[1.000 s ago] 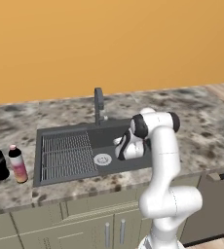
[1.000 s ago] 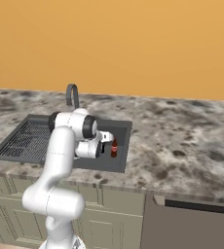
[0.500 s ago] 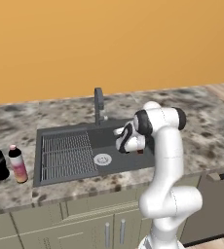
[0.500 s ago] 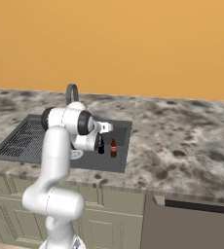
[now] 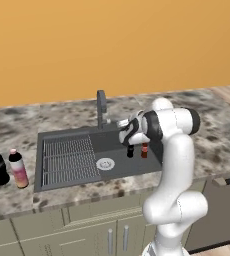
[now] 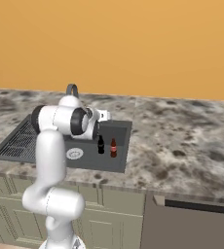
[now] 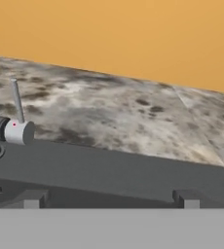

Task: Place the large bottle from the dining counter next to the other large bottle outside the sink, and place the small bottle from the dining counter next to the other small bottle inside the sink.

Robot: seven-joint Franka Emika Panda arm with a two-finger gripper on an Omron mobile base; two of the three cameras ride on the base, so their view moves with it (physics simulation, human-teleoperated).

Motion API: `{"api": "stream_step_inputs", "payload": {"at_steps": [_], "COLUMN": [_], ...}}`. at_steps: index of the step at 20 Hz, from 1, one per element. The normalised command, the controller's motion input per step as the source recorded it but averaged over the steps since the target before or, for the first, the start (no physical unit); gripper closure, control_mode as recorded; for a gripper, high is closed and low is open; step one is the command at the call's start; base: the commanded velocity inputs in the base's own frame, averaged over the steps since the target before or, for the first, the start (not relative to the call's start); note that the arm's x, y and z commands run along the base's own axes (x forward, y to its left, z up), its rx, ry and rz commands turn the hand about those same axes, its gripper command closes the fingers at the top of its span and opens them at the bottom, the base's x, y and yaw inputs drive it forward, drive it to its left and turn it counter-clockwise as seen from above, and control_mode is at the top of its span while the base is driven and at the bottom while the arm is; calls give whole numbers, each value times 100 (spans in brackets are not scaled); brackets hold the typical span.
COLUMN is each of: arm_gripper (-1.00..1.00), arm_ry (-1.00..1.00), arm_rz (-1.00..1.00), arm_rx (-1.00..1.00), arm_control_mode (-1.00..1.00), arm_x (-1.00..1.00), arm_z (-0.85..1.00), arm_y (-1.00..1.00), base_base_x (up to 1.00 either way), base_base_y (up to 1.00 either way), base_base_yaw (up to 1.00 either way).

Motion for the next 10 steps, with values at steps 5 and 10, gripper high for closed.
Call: {"api": "stream_step_inputs", "payload": {"at_steps": [5,10], "arm_gripper": [-100,-100], "arm_ry": [0,0], "arm_rz": [0,0], "arm_rx": [5,5], "arm_control_mode": [-100,-100], "arm_x": [-34,-25], "arm_z": [60,35], "arm_y": [-3,-14], "base_base_x": [0,0], "base_base_y": [0,0], "base_base_yaw": [0,0]}}
